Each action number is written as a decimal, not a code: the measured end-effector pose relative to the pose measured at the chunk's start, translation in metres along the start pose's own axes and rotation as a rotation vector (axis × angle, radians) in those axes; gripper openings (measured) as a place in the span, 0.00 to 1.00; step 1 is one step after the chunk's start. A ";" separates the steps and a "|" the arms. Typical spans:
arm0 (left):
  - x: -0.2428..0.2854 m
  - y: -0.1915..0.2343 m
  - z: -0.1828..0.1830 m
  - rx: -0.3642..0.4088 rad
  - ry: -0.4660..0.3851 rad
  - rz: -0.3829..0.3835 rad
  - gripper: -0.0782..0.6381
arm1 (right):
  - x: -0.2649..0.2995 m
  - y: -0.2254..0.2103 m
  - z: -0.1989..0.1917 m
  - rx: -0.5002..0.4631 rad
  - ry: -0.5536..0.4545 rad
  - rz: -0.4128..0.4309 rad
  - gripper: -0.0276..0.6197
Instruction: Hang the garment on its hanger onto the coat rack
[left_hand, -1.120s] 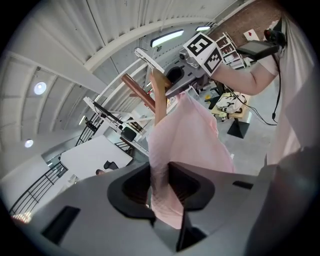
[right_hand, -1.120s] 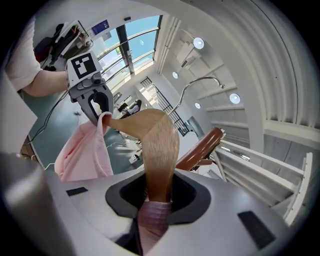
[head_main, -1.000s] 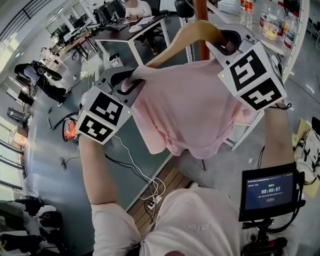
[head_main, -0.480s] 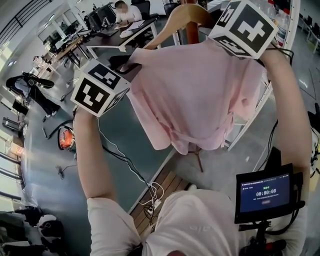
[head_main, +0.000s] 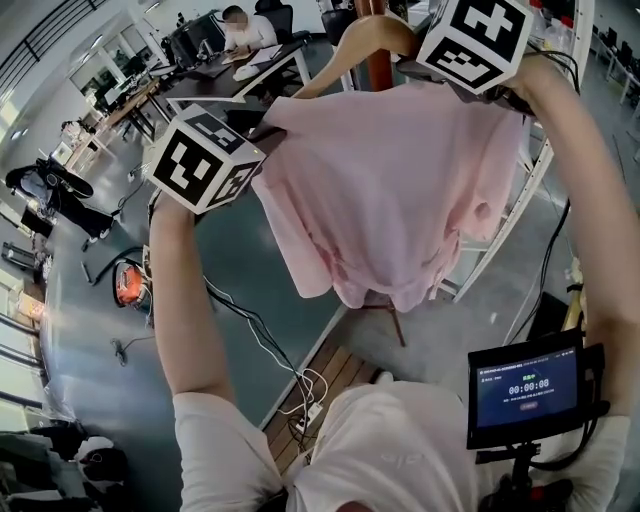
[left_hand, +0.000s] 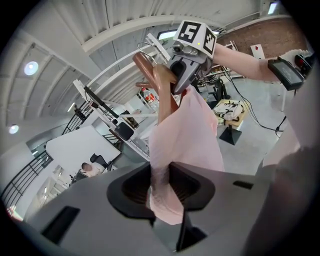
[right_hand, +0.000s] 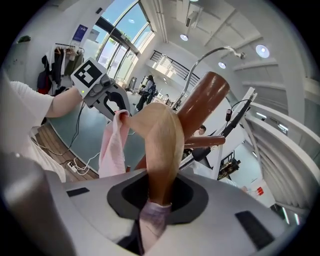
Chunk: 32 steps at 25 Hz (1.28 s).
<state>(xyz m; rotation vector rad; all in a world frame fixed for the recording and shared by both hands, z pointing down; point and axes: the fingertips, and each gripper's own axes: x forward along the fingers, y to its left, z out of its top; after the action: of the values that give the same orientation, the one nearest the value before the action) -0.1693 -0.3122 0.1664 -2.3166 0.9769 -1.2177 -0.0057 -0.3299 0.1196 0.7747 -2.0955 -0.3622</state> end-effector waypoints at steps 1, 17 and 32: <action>0.000 -0.002 0.000 0.002 -0.001 0.001 0.27 | -0.001 0.001 0.000 -0.008 -0.004 -0.012 0.16; 0.026 -0.042 -0.020 0.003 0.029 -0.045 0.27 | 0.004 0.034 -0.024 -0.063 -0.042 -0.176 0.15; -0.020 -0.051 -0.026 0.079 0.073 -0.010 0.27 | -0.008 0.067 -0.016 -0.009 -0.219 -0.123 0.15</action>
<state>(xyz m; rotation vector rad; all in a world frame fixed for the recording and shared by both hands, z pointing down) -0.1777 -0.2615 0.1989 -2.2332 0.9245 -1.3292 -0.0161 -0.2731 0.1578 0.8953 -2.2521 -0.5446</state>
